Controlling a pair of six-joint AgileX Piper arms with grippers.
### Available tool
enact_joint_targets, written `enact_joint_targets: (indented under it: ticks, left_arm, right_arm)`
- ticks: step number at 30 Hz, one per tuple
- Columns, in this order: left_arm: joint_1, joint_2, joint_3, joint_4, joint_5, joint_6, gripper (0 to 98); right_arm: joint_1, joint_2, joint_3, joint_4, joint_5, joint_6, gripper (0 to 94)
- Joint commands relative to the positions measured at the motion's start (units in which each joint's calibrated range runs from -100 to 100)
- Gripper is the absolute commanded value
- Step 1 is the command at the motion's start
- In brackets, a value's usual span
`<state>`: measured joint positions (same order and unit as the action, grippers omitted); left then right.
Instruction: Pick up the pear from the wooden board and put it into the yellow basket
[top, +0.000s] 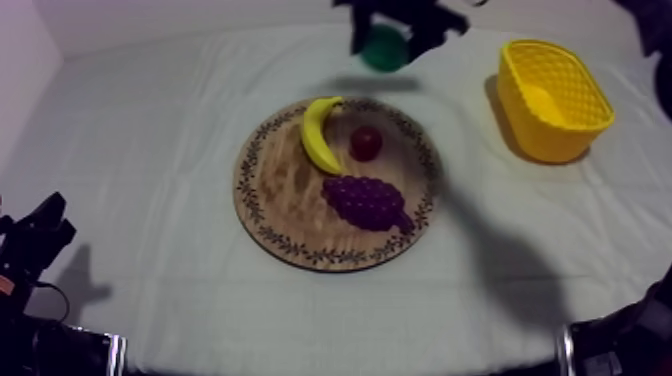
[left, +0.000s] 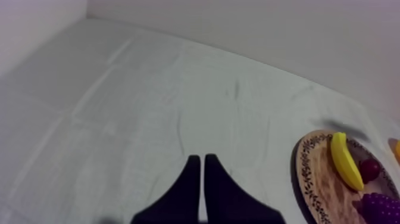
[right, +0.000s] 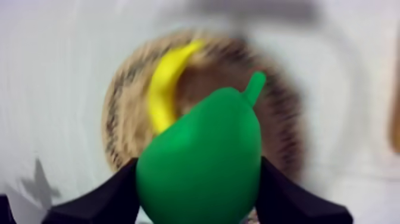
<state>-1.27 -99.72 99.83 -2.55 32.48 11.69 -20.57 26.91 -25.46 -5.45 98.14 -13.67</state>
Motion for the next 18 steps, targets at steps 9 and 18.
enact_joint_targets:
  ticks: [9, 18]
  left_arm:
    - [0.00, -0.02, -0.05, -0.01, 0.01, 0.00, 0.1]
    - [0.00, -0.02, -0.05, -0.01, 0.01, 0.00, 0.1]
  right_arm:
    - [17.77, -5.48, 7.05, 4.39, -7.79, 3.71, 44.1]
    - [23.46, -4.81, 15.39, 7.34, -15.45, 3.69, 44.1]
